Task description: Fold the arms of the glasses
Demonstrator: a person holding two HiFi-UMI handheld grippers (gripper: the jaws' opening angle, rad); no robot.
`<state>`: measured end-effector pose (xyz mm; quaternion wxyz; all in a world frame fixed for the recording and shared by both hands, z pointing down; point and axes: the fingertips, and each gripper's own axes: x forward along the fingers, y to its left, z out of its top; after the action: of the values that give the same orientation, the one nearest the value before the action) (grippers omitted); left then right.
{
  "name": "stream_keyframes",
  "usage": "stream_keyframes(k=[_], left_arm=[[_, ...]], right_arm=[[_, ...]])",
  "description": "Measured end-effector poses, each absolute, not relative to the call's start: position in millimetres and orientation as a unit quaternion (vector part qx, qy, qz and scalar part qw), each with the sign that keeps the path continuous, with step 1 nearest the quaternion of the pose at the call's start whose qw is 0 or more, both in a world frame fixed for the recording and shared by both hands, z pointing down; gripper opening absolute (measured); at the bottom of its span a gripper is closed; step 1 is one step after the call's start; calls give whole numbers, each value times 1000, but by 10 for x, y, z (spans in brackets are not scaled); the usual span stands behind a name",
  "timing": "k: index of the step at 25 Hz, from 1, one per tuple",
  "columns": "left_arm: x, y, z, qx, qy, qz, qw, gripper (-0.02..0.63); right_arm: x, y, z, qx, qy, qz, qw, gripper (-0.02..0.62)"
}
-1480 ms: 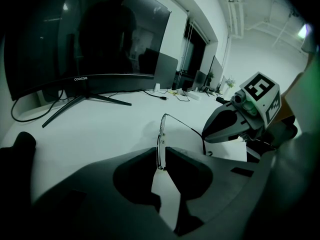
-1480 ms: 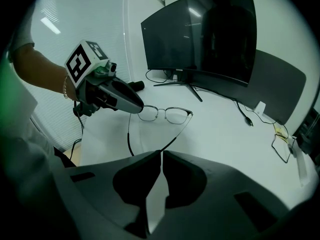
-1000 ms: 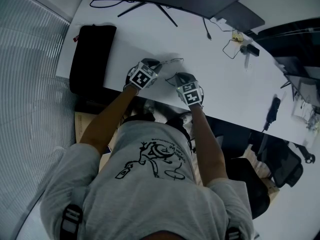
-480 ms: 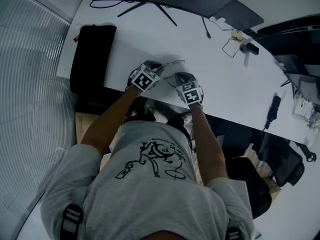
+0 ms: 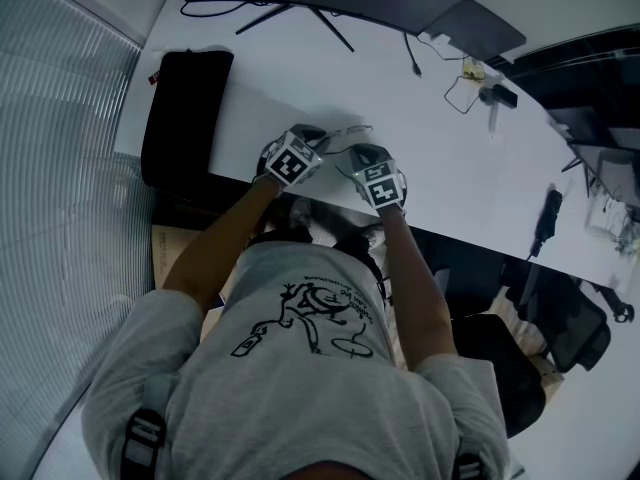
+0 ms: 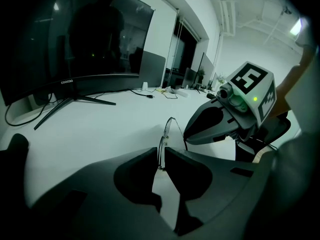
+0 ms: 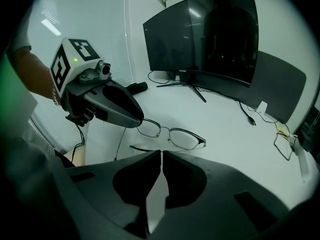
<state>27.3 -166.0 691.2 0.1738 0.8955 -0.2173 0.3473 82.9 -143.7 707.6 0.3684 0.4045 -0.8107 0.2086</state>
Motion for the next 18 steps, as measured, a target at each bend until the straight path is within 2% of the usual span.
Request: stream_keyframes(k=[18], left_arm=[[359, -1461, 6920, 902, -195, 350, 164, 64]], right_arm=[[844, -1387, 7060, 410, -809, 212, 365, 23]])
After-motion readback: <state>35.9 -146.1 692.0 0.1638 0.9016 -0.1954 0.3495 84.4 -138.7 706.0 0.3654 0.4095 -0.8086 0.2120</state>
